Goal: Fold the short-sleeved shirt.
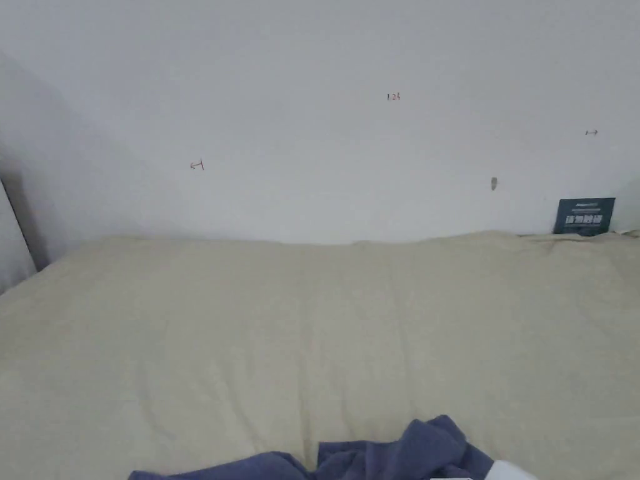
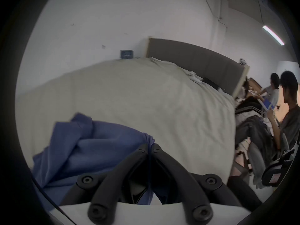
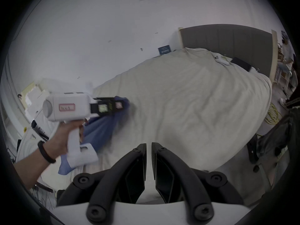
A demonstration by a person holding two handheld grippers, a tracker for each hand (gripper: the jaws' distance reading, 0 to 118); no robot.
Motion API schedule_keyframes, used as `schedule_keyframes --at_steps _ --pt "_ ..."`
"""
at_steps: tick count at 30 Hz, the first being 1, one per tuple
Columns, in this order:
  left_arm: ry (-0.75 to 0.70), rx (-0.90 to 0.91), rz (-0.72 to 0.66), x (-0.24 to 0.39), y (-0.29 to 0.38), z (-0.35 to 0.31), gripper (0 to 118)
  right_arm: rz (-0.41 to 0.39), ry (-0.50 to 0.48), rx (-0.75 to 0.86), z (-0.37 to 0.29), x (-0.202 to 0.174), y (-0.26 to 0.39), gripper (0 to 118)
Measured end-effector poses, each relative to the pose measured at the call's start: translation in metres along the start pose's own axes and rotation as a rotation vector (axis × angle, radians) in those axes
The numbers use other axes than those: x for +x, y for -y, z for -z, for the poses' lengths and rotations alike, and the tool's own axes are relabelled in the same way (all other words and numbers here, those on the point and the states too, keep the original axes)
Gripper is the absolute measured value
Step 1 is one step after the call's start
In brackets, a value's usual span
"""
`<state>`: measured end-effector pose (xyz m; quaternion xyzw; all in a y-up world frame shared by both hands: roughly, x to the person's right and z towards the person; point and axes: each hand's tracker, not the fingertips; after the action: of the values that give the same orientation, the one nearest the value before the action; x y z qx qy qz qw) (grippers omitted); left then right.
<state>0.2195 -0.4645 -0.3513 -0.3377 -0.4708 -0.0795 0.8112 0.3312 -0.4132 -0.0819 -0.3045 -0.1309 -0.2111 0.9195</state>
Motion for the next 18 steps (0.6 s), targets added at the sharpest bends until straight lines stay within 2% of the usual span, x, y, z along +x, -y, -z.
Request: schedule_keyframes --at_steps 2,4,5,7,8,9,10,13,15,18 --pt "0.004 -0.058 0.08 0.026 0.01 0.019 0 -0.007 0.021 -0.004 -0.003 0.005 0.0 7" --pt "0.005 -0.074 0.088 0.035 0.02 0.028 0 -0.024 0.04 -0.002 -0.005 0.007 0.0 7" --pt "0.0 -0.07 0.075 0.034 0.024 0.027 5 -0.028 0.045 0.001 -0.005 0.008 0.0 7" --pt "-0.033 -0.04 -0.006 0.022 0.032 0.014 26 -0.034 0.044 0.005 -0.005 0.007 -0.002 7" --pt "-0.057 -0.011 -0.037 0.013 0.035 0.0 45 -0.043 0.04 0.011 -0.006 0.005 -0.003 7" --pt "-0.108 0.014 -0.037 0.001 0.035 -0.018 58 -0.056 0.029 0.022 -0.006 0.001 -0.005 7" --pt "-0.154 0.059 -0.041 -0.008 0.038 -0.041 65 -0.068 0.015 0.031 -0.004 -0.002 -0.007 7" --pt "-0.273 0.221 -0.106 -0.047 0.041 -0.138 69 -0.101 -0.058 0.056 0.005 -0.022 -0.015 7" --pt "-0.375 0.348 -0.133 -0.064 0.048 -0.217 76 -0.122 -0.124 0.06 0.012 -0.041 -0.021 7" --pt "-0.523 0.504 -0.154 -0.072 0.062 -0.315 99 -0.21 -0.205 0.086 0.013 -0.077 -0.029 7"
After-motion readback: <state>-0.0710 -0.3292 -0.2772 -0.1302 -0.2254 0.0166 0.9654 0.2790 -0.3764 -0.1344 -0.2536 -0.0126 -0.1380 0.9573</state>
